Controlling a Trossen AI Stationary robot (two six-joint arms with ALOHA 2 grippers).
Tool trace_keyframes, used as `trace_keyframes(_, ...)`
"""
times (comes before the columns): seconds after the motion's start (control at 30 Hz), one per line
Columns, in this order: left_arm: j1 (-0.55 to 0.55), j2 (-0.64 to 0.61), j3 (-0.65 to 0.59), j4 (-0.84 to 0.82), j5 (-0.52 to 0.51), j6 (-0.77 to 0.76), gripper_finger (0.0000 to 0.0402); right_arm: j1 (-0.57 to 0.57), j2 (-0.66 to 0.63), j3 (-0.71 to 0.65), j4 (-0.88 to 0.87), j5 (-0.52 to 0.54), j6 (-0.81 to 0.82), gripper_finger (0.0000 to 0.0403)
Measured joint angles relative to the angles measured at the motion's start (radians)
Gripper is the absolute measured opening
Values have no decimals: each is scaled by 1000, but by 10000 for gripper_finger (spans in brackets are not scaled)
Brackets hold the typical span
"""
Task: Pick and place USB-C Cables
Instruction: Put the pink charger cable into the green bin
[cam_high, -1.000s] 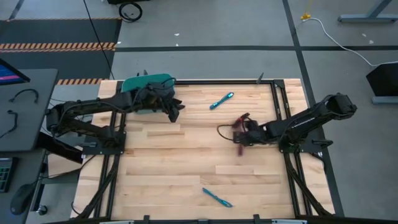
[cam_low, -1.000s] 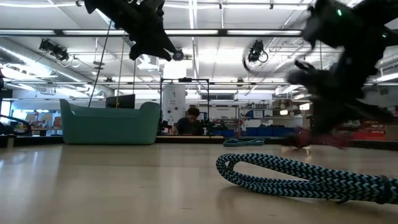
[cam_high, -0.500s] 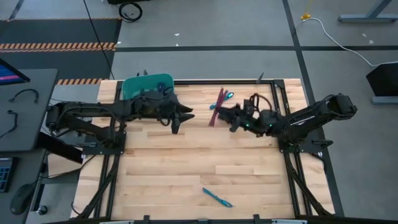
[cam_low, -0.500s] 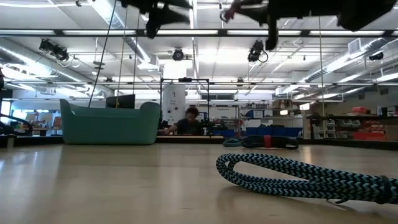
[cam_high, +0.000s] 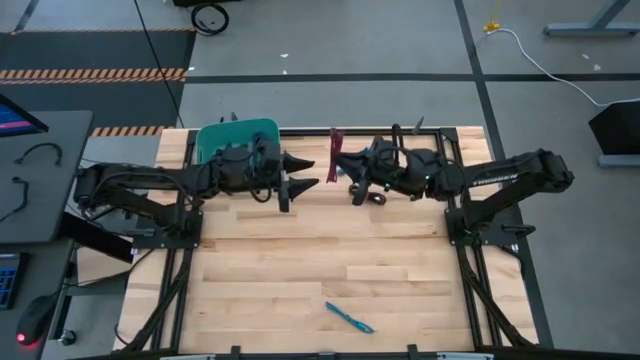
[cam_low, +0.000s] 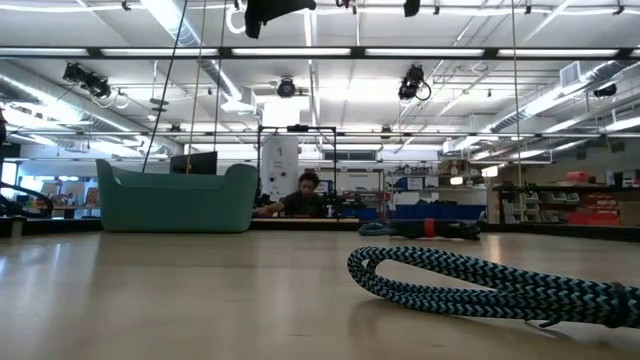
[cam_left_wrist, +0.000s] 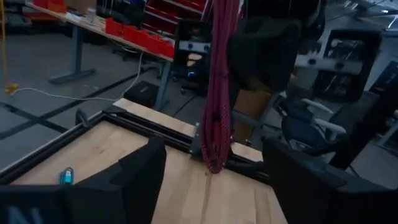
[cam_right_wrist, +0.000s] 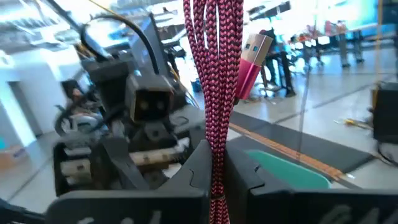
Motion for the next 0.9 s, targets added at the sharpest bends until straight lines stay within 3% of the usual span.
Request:
trace_keyframes(0.43, 0, 125, 1, 188, -36, -1, 221, -20, 0, 3, 6, -69, 6, 22)
trace_keyframes(0.9, 9, 193, 2, 336, -10, -1, 113, -21, 0, 3, -26, -73, 6, 23)
